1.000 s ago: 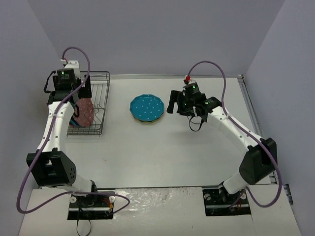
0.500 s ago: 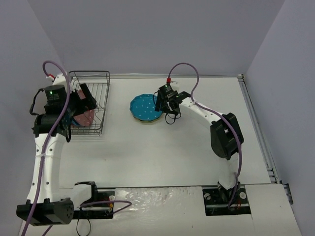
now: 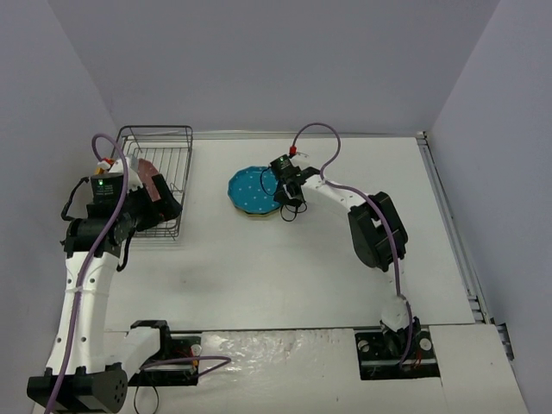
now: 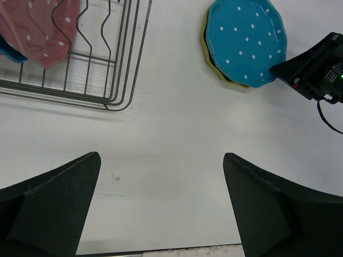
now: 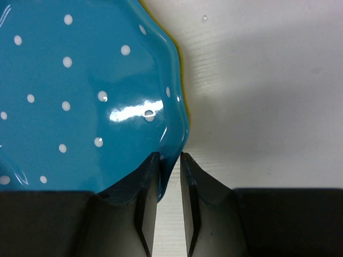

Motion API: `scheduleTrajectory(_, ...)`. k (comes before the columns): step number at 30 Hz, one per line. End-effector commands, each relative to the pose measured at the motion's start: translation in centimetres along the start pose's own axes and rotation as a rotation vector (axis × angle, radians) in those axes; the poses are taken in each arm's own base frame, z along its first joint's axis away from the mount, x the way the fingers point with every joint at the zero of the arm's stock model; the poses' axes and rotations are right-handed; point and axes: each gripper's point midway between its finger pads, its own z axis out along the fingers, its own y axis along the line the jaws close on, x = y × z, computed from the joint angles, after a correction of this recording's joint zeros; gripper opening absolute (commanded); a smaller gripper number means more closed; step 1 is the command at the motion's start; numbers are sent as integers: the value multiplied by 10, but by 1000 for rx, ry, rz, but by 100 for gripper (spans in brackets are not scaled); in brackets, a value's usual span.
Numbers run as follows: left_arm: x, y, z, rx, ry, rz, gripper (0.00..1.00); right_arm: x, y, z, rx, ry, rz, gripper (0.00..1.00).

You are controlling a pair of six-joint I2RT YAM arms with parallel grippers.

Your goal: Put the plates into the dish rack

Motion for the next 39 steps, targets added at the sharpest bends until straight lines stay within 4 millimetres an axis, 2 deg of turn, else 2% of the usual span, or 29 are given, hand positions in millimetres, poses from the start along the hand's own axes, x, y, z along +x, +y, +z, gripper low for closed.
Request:
scheduleTrajectory(1,-10,-15,-8,55,-38,1,97,-26,-13,-6,49,-74,67,12)
scheduleTrajectory(4,-9,-14,-6,55,-33,-3,97,-31,-28,-6,75,-83,84,5)
scheduleTrajectory(6,-9,-14,-4,57,-30,-9,97,-42,-49,-7,106,-94,115,0)
scheduleTrajectory(9,-8,-16,-2,65,-29,-17,97,-51,-65,-9,120,-99,118,0)
scheduleTrajectory(12,-5,-23,1,90,-13,-13,97,-66,-68,-19,98,-114,110,0)
scheduleTrajectory(19,-6,-27,3,104,-11,-5,97,-89,-51,-49,9,-148,110,0)
scheduleTrajectory(22,-5,-29,4,110,-6,-10,97,-90,-58,-52,12,-147,121,0)
scheduleTrajectory(30,-4,-29,7,111,0,-13,97,-84,-95,-59,54,-128,133,0)
scheduleTrajectory(36,-1,-30,12,120,14,-22,97,-74,-100,-53,43,-85,116,0)
scheduleTrajectory(39,-1,-30,14,119,17,-24,97,-69,-100,-50,41,-69,109,4)
